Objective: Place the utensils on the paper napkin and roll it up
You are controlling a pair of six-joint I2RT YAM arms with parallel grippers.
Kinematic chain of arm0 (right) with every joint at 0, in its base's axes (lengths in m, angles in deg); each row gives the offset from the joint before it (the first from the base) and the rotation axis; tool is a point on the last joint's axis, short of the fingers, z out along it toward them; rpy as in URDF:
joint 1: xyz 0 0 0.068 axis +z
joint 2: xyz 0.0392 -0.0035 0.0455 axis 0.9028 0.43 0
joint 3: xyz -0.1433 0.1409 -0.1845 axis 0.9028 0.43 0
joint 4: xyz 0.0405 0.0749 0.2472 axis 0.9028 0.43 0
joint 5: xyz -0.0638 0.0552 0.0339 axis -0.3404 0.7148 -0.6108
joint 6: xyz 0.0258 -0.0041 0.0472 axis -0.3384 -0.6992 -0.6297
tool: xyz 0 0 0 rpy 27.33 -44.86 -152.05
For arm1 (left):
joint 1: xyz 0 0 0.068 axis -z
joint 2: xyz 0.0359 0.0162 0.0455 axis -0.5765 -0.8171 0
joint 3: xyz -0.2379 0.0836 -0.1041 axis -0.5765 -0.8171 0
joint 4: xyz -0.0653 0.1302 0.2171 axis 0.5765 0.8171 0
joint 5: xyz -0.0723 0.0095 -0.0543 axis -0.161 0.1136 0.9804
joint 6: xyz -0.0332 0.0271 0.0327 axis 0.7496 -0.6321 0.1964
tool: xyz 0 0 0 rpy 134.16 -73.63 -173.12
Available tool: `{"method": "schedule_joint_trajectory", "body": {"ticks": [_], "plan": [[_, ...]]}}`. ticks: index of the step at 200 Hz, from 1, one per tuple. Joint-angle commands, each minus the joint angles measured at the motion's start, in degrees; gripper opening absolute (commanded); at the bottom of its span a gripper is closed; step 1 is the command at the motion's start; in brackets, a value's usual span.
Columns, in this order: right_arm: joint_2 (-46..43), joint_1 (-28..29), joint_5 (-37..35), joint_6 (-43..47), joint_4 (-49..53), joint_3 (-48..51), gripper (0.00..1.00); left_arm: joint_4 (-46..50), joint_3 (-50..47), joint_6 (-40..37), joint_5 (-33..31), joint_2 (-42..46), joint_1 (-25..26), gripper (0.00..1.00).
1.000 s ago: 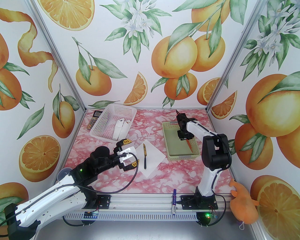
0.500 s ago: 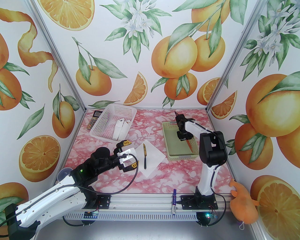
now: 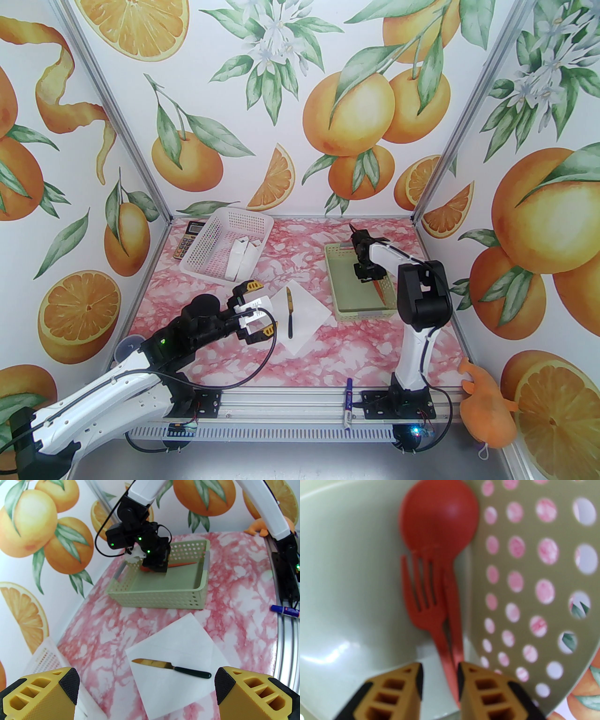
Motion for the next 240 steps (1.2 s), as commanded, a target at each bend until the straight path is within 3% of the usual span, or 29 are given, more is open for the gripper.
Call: {"method": "schedule_joint_trajectory", "body": {"ticks": [1, 80, 124, 191, 240], "plan": [[1.6, -1.0, 1.5, 0.7, -1.2, 0.2, 0.32, 0.1, -0.6, -0.7, 0.5, 0.1, -0.1, 1.00], [2.4, -1.1, 6.9, 1.6, -2.1, 1.6, 0.28, 0.4, -0.5, -1.1, 0.1, -0.3, 0.0, 1.00], [1.2, -1.0, 13.5, 1.2, -1.7, 1.5, 0.26, 0.6, -0.4, -1.3, 0.1, -0.6, -0.1, 1.00], [0.3, -1.1, 17.4, -0.4, -0.1, 0.5, 0.06, 1.1, -0.3, -1.6, 0.1, -0.4, -0.1, 1.00], [-2.7, -1.0, 18.5, -1.6, -0.5, 1.3, 0.05, 1.2, -0.3, -1.7, 0.0, -0.3, 0.0, 1.00]]}}
